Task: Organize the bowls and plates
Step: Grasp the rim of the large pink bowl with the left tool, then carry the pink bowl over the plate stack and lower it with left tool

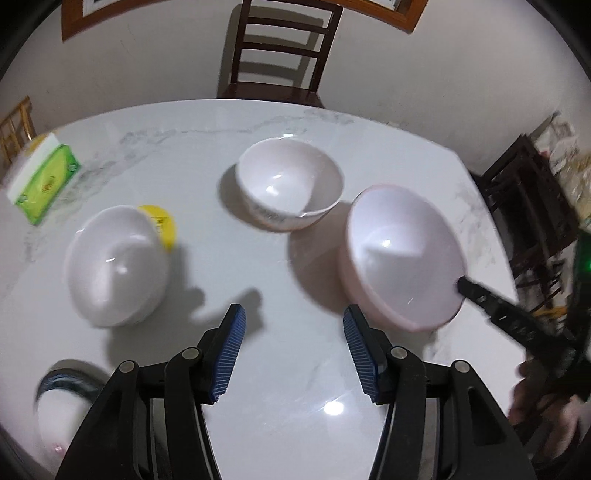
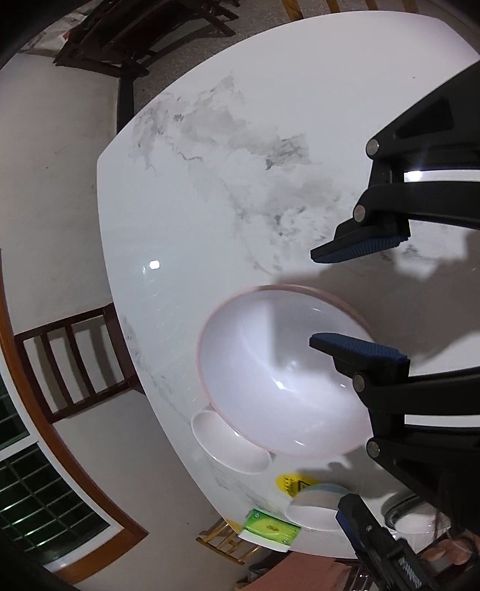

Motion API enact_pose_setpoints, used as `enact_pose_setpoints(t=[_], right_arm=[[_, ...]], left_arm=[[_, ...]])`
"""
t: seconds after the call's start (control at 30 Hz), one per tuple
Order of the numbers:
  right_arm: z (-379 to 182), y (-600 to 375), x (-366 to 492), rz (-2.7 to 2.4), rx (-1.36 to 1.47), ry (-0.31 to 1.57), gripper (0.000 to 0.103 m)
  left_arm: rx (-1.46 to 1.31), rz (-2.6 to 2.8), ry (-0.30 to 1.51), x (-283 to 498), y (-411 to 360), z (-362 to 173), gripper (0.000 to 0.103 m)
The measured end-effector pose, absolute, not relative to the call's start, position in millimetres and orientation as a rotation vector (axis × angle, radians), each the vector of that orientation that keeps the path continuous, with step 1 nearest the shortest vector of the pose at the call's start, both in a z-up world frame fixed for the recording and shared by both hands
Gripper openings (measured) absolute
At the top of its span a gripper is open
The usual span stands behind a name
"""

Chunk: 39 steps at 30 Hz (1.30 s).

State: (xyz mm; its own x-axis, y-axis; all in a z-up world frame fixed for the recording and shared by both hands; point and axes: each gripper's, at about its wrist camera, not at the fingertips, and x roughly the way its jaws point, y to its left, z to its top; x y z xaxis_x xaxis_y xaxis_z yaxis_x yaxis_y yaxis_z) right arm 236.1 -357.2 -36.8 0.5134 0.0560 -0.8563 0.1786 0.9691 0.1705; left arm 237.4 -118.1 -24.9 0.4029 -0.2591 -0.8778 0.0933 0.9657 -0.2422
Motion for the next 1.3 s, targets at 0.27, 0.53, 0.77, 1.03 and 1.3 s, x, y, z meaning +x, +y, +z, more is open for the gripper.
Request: enact_pose_setpoints(t=[0.27, 0.53, 0.77, 1.03, 1.3], right_arm=[[-55, -357, 254, -0.069, 0.254, 1.062, 0.04], [-66, -358, 259, -0.059, 0.244, 1.083, 0.04], [-71, -355, 257, -0.031, 0.23, 1.081, 0.026], [-72, -349, 245, -0.011, 0.257, 1.097, 0.022], [-60, -326, 210, -0.003, 0.24, 1.101, 0.022]], left_arm=[[-0.223, -0.242, 1.181, 275, -142, -41, 0.051], [-0.216, -0.227, 1.23, 285, -156, -64, 0.041], [-0.24, -0.279, 1.238, 286, -162, -71, 0.019], [-0.225, -0.292, 1.244, 276, -160, -67, 0.015], [-0.225, -0.29, 1.252, 250, -148, -60, 0.015]])
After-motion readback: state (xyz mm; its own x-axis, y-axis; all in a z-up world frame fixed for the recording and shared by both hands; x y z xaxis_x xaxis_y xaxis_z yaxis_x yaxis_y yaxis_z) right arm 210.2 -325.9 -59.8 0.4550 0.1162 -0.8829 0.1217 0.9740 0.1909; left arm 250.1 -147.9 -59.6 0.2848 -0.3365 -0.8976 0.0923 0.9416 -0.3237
